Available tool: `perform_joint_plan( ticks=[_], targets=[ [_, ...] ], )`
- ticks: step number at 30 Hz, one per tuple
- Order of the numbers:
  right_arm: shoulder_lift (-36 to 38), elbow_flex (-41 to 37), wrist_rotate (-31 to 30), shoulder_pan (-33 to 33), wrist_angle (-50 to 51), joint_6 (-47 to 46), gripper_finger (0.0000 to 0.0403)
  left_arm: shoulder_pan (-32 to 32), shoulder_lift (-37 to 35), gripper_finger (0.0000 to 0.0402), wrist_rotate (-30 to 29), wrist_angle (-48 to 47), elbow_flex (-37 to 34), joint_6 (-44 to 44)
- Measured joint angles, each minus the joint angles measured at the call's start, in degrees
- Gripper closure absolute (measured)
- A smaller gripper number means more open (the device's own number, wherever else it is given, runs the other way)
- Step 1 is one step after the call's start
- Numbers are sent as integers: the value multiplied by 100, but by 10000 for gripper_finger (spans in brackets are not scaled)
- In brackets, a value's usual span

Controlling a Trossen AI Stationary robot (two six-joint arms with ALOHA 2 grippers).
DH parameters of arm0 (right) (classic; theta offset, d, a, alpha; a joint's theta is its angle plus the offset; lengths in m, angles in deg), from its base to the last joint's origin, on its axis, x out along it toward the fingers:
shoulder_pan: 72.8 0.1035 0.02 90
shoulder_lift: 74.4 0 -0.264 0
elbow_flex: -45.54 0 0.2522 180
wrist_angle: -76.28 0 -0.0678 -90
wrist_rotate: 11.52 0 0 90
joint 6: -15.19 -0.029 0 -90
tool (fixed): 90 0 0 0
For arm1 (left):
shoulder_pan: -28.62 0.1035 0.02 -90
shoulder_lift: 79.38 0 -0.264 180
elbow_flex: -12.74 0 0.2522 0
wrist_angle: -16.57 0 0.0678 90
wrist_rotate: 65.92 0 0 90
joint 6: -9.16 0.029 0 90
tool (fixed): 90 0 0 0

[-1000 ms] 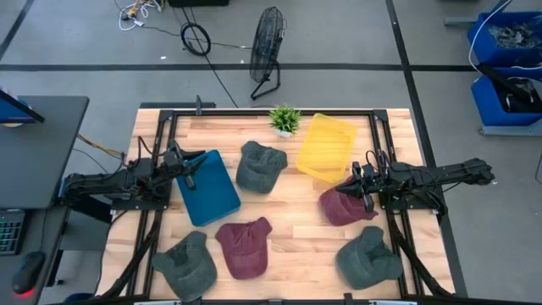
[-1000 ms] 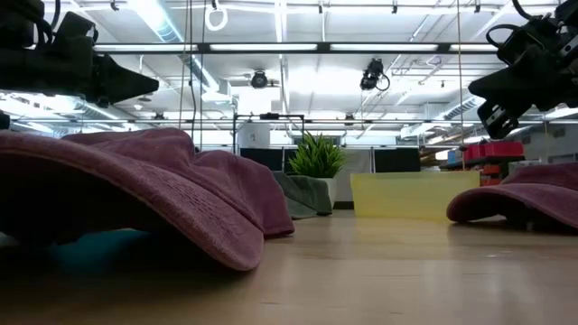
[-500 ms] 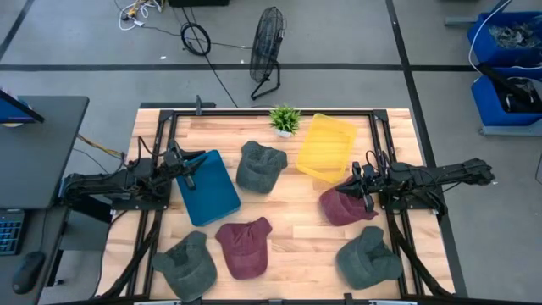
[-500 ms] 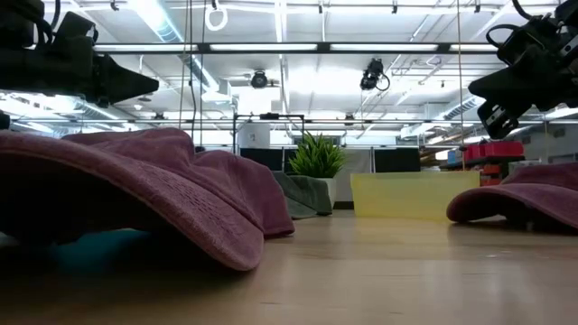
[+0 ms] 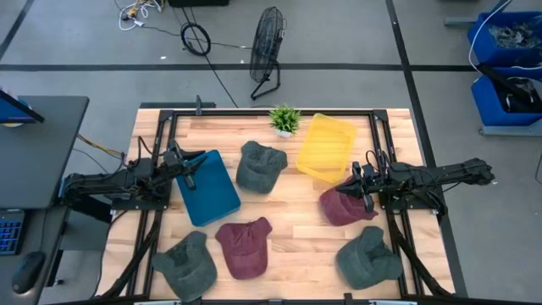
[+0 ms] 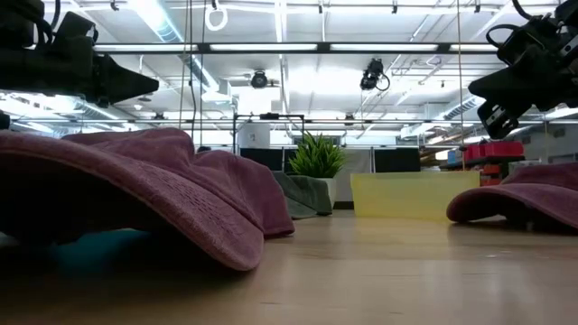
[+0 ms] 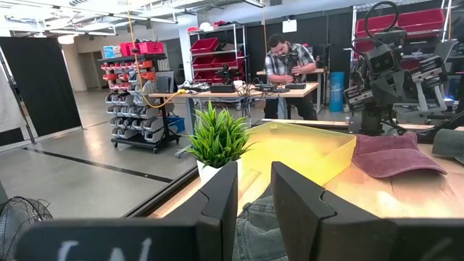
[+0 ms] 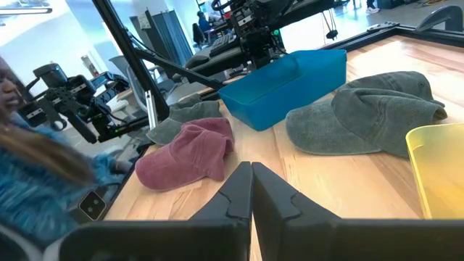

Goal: Pick & Place hat

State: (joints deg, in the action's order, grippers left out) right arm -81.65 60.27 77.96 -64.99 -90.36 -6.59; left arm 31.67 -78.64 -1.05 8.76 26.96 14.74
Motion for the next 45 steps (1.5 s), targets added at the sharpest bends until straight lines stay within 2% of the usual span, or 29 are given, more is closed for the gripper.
perform_joint_plan(
  ticks=[41,45],
  targets=[
    [0,2,0,0,2,0,392,-1,0,314,0,0,1,-12],
    [-1,1,0,1,1,0,392,-1,0,314,-1,-71,1,-334]
  ],
)
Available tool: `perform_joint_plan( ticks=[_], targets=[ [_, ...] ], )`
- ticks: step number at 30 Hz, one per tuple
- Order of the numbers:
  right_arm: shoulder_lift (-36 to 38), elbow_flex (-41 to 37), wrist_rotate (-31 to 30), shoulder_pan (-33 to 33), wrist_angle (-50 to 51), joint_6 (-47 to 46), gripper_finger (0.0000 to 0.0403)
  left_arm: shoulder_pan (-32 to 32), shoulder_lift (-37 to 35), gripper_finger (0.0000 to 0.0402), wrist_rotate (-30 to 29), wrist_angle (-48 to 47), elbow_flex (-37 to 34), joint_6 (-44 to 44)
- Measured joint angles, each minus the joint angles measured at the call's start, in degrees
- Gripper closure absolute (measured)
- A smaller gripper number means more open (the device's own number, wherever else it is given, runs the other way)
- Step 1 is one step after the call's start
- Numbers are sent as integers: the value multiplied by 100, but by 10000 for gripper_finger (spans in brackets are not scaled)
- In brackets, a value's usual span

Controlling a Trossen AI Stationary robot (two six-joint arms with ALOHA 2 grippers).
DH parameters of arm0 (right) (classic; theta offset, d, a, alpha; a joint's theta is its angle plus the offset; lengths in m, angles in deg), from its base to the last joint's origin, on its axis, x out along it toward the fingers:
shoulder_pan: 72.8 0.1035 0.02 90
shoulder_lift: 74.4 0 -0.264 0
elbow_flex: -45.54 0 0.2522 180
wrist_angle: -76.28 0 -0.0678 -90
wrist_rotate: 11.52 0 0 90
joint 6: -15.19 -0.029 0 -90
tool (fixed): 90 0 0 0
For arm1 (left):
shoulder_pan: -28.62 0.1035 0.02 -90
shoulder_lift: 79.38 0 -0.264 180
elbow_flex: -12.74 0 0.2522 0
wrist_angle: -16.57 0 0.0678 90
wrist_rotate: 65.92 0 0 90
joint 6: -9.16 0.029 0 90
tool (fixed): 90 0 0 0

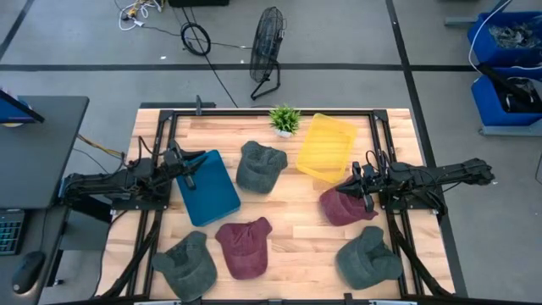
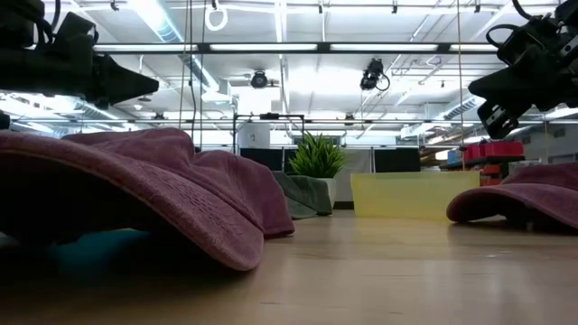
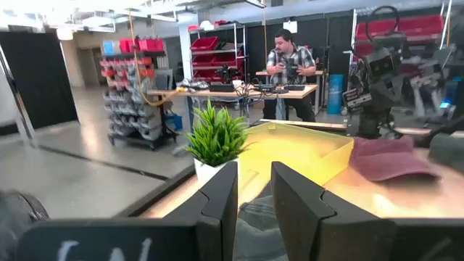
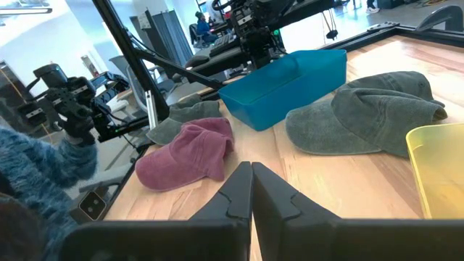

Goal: Pick & Place hat

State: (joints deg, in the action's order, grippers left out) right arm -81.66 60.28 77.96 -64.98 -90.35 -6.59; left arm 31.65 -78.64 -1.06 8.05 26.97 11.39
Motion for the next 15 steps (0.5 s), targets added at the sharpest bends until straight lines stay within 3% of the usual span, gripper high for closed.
perform_joint_plan(
  ticks=[8,15],
  targets=[
    [-1,-1,1,1,1,22,392,2,0,314,102,230,0,-464],
    [1,1,-2,0,1,1849,392,-5,2,311,1788,1328,-2,-421]
  ],
)
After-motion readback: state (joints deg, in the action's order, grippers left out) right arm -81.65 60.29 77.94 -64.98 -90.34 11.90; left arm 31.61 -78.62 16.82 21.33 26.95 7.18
